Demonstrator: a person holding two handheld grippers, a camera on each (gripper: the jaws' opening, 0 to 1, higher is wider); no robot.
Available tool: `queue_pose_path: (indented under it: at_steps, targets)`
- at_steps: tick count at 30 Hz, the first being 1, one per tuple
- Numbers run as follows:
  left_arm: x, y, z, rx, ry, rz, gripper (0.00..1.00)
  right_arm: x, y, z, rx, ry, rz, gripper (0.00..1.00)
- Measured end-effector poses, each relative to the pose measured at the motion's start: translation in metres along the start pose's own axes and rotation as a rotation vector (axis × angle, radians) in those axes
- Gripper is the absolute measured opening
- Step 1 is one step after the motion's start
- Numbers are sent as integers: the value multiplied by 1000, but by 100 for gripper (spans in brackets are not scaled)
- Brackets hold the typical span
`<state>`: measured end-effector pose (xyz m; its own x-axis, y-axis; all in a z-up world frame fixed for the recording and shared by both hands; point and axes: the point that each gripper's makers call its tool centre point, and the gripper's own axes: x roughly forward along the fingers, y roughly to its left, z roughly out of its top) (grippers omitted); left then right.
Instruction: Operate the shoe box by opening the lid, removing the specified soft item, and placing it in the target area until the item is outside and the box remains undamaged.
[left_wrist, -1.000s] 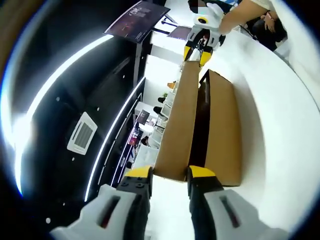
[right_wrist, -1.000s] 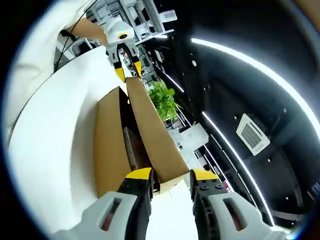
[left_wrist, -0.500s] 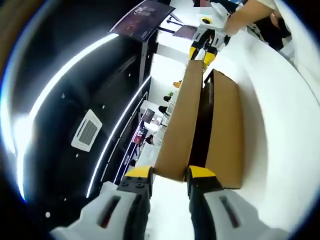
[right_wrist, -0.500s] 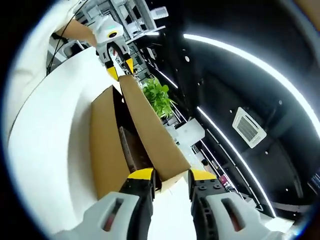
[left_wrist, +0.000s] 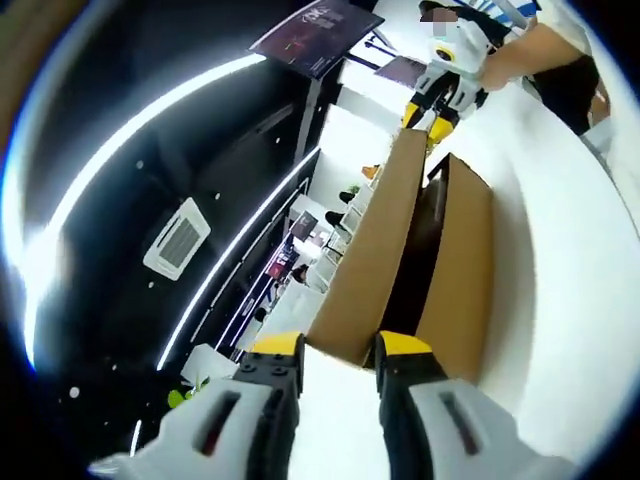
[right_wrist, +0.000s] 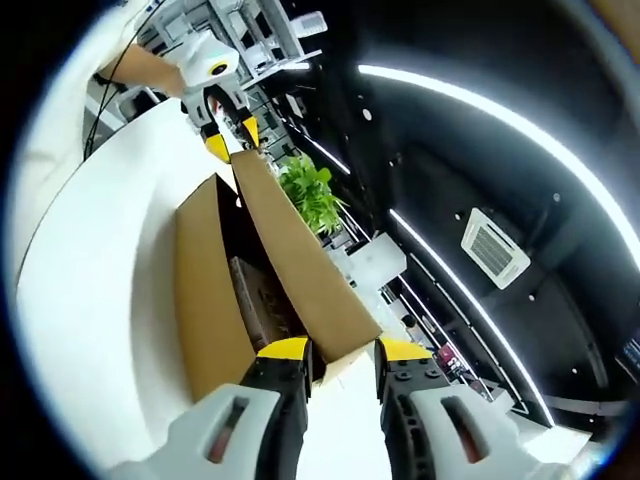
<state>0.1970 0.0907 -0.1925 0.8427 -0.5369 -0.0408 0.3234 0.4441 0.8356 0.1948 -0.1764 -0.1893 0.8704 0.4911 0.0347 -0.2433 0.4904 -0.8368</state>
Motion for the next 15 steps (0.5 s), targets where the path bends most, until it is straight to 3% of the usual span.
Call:
queue_pose_path:
  at_steps: [15]
  targets:
    - [-1,4,3,-43,7,23,25,2,-2,2,-11,24,6,24]
